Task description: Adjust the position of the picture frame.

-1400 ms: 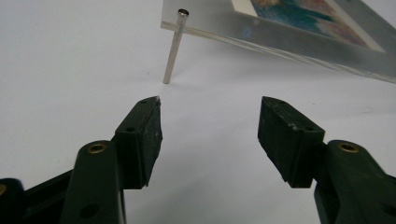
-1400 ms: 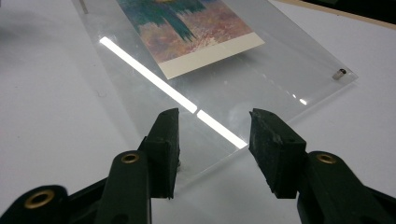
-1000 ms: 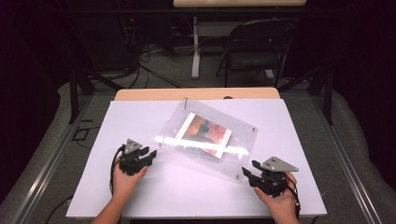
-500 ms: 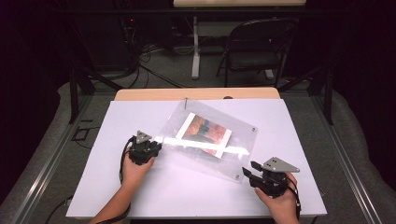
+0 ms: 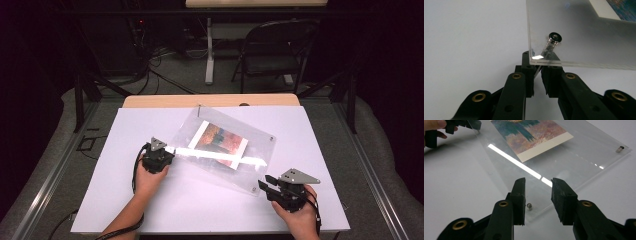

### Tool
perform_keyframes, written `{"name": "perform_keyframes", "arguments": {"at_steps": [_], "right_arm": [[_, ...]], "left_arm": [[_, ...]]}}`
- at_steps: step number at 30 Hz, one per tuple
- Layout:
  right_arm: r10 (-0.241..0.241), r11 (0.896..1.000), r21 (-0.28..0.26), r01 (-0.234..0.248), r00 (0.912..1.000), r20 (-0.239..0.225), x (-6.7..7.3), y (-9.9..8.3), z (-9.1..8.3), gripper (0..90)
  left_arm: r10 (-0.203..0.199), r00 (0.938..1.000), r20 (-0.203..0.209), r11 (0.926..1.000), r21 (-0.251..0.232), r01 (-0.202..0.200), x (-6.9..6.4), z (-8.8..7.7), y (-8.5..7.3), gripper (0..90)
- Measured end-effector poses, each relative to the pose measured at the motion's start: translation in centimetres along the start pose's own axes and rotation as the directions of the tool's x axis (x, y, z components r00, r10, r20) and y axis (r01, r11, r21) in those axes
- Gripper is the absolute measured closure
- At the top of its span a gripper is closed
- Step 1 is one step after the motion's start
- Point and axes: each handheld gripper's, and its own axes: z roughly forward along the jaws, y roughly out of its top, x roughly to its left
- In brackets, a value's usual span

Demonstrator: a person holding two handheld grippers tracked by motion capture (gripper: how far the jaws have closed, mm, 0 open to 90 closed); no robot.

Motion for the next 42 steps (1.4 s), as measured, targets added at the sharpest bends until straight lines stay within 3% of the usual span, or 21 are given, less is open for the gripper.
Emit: {"name": "perform_keyframes", "arguments": {"at_steps": [5,12,22,24,28,32,41,42], "right_arm": [[0.003,1.0,0.012,-0.003,0.9998,-0.017,0.3,0.1,0.2,67.2],[0.004,1.0,0.029,-0.002,0.9987,-0.051,0.8,0.2,0.5,72.0],[0.006,0.995,0.096,0.005,0.9929,-0.119,1.7,0.4,1.3,89.9],[0.02,0.991,0.135,0.001,0.9872,-0.158,2.1,0.4,1.9,90.0],[0.032,0.986,0.167,0.0,0.9817,-0.188,2.6,0.4,2.7,90.0],[0.057,0.974,0.228,-0.007,0.9758,-0.211,3.1,0.5,3.5,90.0],[0.111,0.962,0.267,-0.061,0.9774,-0.179,2.0,0.5,4.0,90.0],[0.138,0.957,0.278,-0.083,0.9725,-0.187,1.7,0.6,4.0,90.0]], "left_arm": [[0.019,0.9998,-0.002,0.9998,-0.004,-0.019,0.0,0.0,0.0,81.7],[0.008,0.9999,0.007,0.9999,-0.009,-0.008,0.0,-0.1,-0.1,82.6],[0.016,0.9989,0.043,0.9997,0.015,-0.017,-0.8,-1.6,-0.3,82.5],[0.018,0.9982,0.057,0.9998,0.01,-0.018,-1.0,-2.0,-0.2,82.4],[0.018,0.9971,0.074,0.9998,0.008,-0.019,-1.5,-2.8,-0.3,82.4],[0.021,0.996,0.086,0.9997,0.014,-0.023,-1.8,-3.3,-0.3,82.4],[0.029,0.9924,0.12,0.9995,0.009,-0.03,-2.5,-4.3,-0.6,82.4],[0.035,0.9915,0.126,0.9993,0.011,-0.036,-2.5,-4.5,-0.6,82.4]]}}
